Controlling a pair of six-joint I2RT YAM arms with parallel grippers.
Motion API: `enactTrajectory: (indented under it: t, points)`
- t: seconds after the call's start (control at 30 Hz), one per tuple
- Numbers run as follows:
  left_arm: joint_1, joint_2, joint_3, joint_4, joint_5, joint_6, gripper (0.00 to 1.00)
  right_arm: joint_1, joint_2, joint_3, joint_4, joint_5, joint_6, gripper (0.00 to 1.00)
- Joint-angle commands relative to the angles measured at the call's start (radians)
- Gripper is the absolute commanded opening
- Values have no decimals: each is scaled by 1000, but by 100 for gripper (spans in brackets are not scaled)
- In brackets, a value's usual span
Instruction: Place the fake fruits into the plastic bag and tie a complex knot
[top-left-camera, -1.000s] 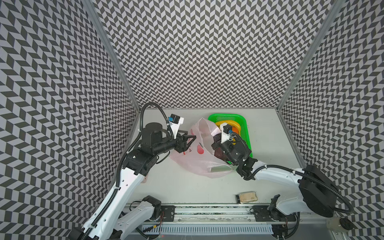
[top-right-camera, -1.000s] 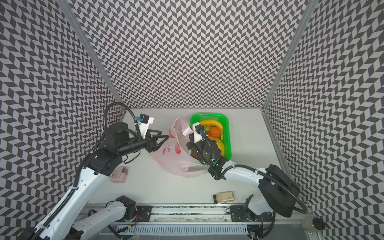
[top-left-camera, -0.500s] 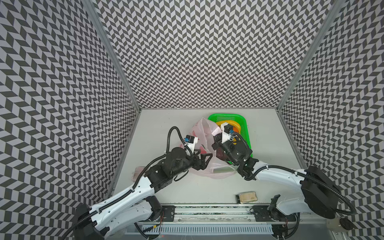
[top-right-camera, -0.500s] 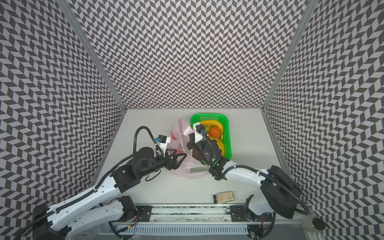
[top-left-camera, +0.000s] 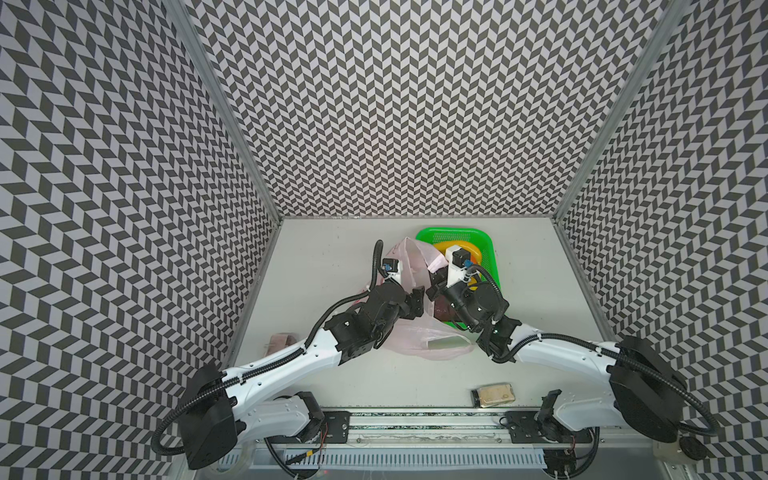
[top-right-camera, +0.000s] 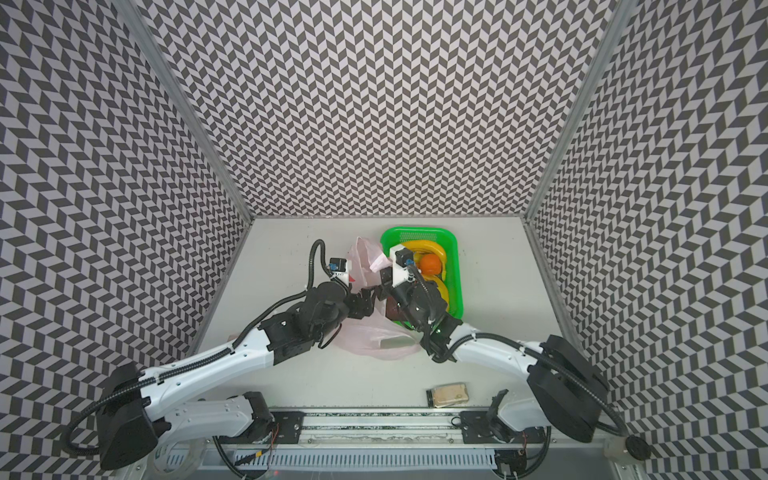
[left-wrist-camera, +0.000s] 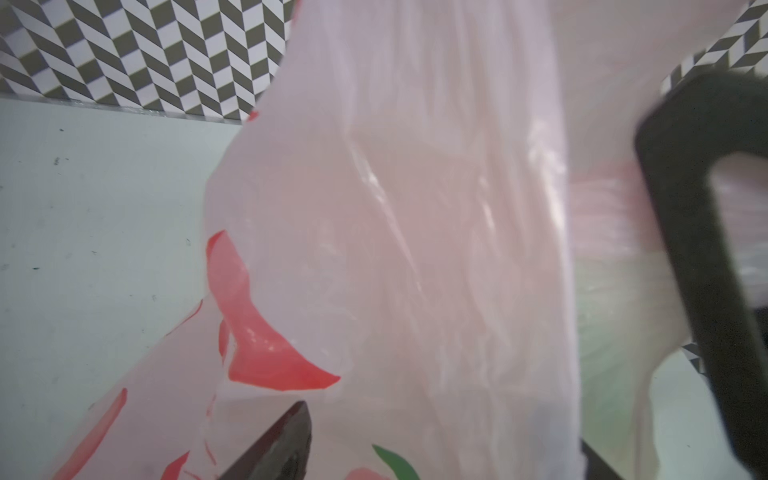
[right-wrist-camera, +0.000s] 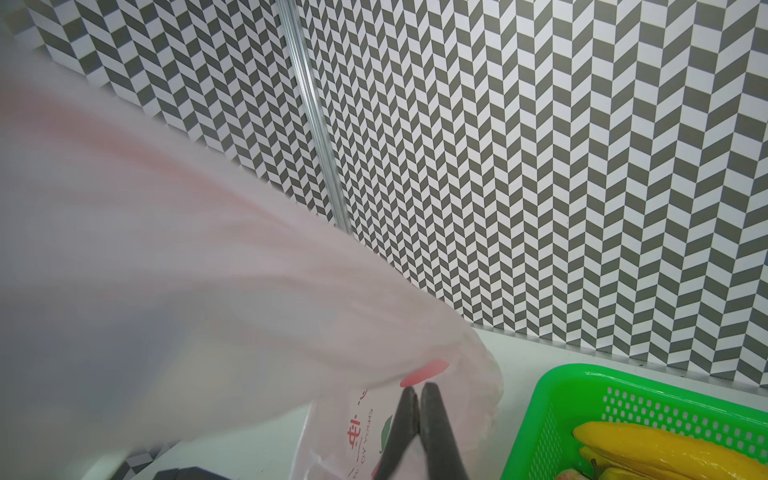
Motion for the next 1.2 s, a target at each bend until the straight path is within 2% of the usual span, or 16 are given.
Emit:
enactTrajectory:
  t: [0.0,0.03,0.17,0.2,0.23,0.3,0.37,0.5,0.6,0.7,0.8,0.97,1.17]
  points:
    - [19,13,39,25,-81,25,71,3,-40,-13,11,-11,21,0]
    - [25,14,40,26,-88,34,64,4,-42,-14,2,-8,24,0]
    - [49,-9,56,-30,-103,69,21,1,-60,-4,-73,9,11,0]
    - [56,-24,58,-49,-100,82,12,-3,-66,0,-103,10,3,0]
    - [64,-40,63,-72,-91,91,6,-10,-71,4,-133,11,3,0]
    - [92,-77,74,-117,-29,115,0,-33,-80,10,-194,-1,13,0]
    - [144,-112,88,-158,82,135,0,-74,-90,18,-256,-40,41,0]
    - [284,-140,134,-238,370,197,0,-173,-114,8,-331,-148,77,0]
    - [367,-108,203,-324,514,248,0,-237,-122,-6,-375,-218,81,0]
    - [429,-60,279,-413,594,298,0,-291,-121,-7,-414,-285,81,0]
    - [453,-38,309,-443,629,318,0,-325,-116,24,-462,-363,84,2]
    - [460,-39,304,-401,736,276,0,-329,-117,71,-522,-485,63,20]
    - [464,-11,331,-407,809,232,0,-339,-160,50,-524,-508,4,64]
